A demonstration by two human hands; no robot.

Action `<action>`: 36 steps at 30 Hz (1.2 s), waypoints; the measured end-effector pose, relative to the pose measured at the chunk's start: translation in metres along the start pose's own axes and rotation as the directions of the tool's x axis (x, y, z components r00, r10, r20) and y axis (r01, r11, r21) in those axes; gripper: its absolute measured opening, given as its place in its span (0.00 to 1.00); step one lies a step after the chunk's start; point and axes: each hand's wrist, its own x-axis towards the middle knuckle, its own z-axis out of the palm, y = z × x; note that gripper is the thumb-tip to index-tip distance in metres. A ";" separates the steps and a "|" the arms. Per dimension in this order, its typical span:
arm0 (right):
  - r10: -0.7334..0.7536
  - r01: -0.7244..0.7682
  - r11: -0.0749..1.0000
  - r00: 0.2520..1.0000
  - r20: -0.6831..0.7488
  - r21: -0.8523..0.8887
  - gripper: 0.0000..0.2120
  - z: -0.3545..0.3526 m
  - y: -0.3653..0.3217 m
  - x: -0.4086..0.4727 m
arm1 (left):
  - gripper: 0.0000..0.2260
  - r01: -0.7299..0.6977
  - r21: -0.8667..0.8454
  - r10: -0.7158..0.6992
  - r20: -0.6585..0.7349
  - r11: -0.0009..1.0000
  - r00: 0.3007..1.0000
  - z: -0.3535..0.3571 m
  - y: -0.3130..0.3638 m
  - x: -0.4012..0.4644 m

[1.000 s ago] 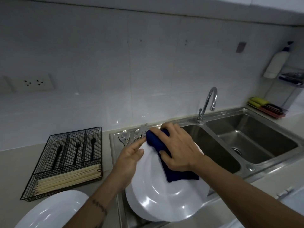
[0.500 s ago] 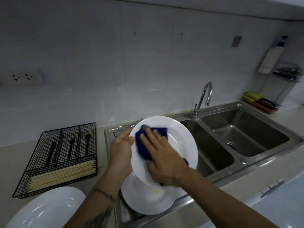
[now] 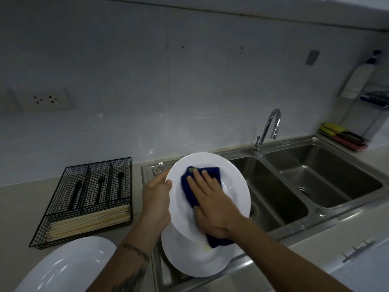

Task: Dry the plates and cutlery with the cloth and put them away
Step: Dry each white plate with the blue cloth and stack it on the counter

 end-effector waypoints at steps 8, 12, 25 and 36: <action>-0.116 0.126 0.989 0.985 -0.131 0.071 0.30 -0.017 -0.003 0.022 | 0.21 0.049 -0.043 -0.048 0.040 0.998 0.998 -0.009 -0.002 0.007; 0.025 -0.050 0.997 0.929 -0.368 -0.059 0.24 -0.041 -0.001 0.043 | 0.22 0.073 -0.029 -0.071 0.074 0.997 0.995 -0.008 -0.003 0.003; -0.036 0.021 0.990 0.994 -0.105 -0.139 0.35 -0.006 0.009 -0.008 | 0.20 0.026 -0.014 -0.025 0.045 1.000 0.999 -0.018 0.010 0.009; -0.117 0.066 0.964 0.975 -0.187 -0.257 0.33 -0.019 0.011 0.028 | 0.19 0.013 -0.086 -0.002 0.126 0.996 0.992 -0.021 0.003 0.018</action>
